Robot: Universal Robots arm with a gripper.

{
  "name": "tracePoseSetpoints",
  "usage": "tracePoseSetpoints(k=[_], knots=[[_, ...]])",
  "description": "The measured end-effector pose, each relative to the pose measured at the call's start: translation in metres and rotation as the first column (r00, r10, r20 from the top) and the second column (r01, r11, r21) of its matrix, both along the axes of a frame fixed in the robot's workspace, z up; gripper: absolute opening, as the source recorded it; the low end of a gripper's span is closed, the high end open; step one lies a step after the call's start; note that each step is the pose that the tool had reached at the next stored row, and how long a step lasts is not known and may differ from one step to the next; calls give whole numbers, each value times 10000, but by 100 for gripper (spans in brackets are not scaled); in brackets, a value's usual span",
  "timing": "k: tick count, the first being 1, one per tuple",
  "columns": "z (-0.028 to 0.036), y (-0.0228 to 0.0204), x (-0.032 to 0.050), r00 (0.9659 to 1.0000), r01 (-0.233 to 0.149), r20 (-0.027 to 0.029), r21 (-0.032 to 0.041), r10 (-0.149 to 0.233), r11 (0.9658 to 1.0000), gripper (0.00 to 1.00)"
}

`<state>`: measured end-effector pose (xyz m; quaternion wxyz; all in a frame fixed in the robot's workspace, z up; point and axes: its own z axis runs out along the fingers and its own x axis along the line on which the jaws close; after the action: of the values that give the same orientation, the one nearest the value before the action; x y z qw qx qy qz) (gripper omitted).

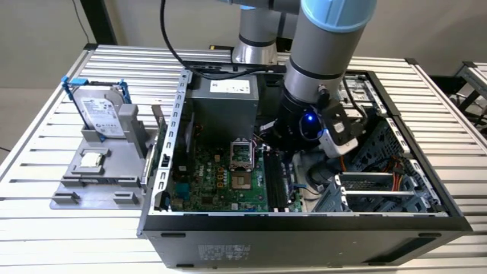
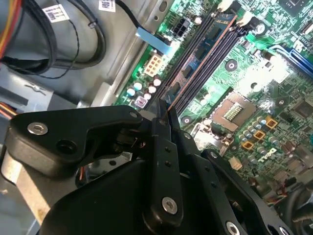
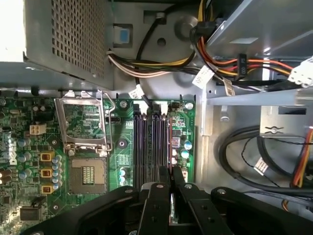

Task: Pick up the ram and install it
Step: 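Insert the ram into the slot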

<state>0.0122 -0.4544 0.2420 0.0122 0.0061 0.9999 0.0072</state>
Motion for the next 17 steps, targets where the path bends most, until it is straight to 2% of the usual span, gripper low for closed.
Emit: tracePoseSetpoints(k=[6, 10, 14, 17], knots=[[-105, -3, -6, 10000, 36, -3, -7, -36, 10000, 0], [-139, -5, -7, 10000, 63, -3, -9, -63, 10000, 0], [-199, -7, -7, 10000, 75, -2, -7, -75, 10000, 0], [-208, -16, -7, 10000, 83, -3, -3, -83, 10000, 0]])
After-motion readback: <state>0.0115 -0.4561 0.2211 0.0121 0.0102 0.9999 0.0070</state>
